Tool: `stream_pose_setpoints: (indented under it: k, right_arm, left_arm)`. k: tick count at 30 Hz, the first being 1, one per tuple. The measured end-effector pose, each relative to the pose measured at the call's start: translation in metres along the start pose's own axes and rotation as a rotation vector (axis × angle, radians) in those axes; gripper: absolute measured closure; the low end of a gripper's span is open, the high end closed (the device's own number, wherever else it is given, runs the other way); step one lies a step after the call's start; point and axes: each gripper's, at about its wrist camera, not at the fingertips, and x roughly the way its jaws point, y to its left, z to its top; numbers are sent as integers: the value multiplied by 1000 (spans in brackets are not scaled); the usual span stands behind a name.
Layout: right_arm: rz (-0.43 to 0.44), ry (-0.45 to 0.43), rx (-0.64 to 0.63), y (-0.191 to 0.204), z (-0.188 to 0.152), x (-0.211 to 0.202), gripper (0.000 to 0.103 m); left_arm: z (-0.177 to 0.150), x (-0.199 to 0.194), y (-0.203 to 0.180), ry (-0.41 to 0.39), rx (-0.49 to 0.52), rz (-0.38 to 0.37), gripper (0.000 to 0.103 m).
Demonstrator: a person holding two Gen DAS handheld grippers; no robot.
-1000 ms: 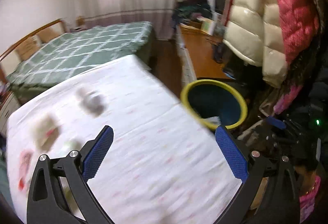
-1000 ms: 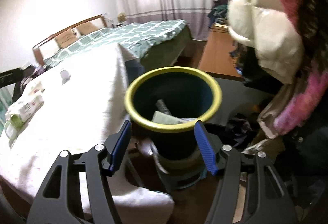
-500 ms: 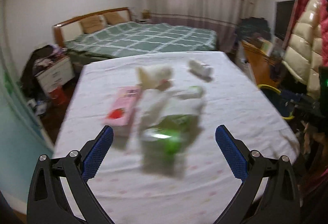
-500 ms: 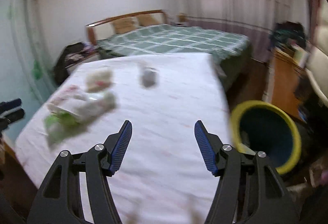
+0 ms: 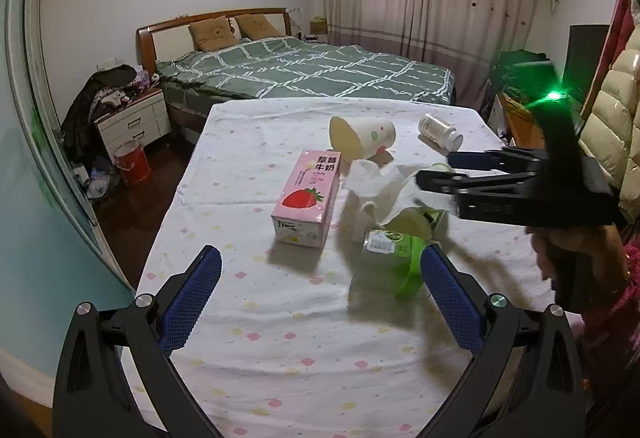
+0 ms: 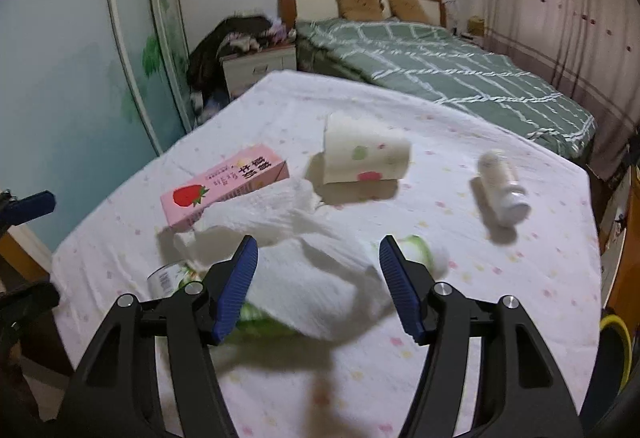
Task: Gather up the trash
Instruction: 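Grasp the white tissue on the table with the right tool, then carry the tissue to the yellow bin and release it with the right tool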
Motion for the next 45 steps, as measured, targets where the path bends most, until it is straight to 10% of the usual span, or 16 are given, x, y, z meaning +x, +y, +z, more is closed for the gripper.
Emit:
stream_pose_setpoints:
  k: [9, 16, 34, 45]
  right_arm:
    - [-13, 57, -62, 15, 10, 31, 48]
    - [-63, 53, -55, 6, 15, 38, 98]
    - [41, -234, 133, -43, 59, -84, 99]
    - [-183, -350, 245, -130, 33, -173, 99]
  left_arm:
    - [-4, 14, 6, 29, -20, -11, 5]
    - [-5, 20, 7, 41, -29, -12, 5]
    - [-8, 21, -1, 49, -23, -26, 5]
    - [-8, 19, -16, 47, 0, -46, 5]
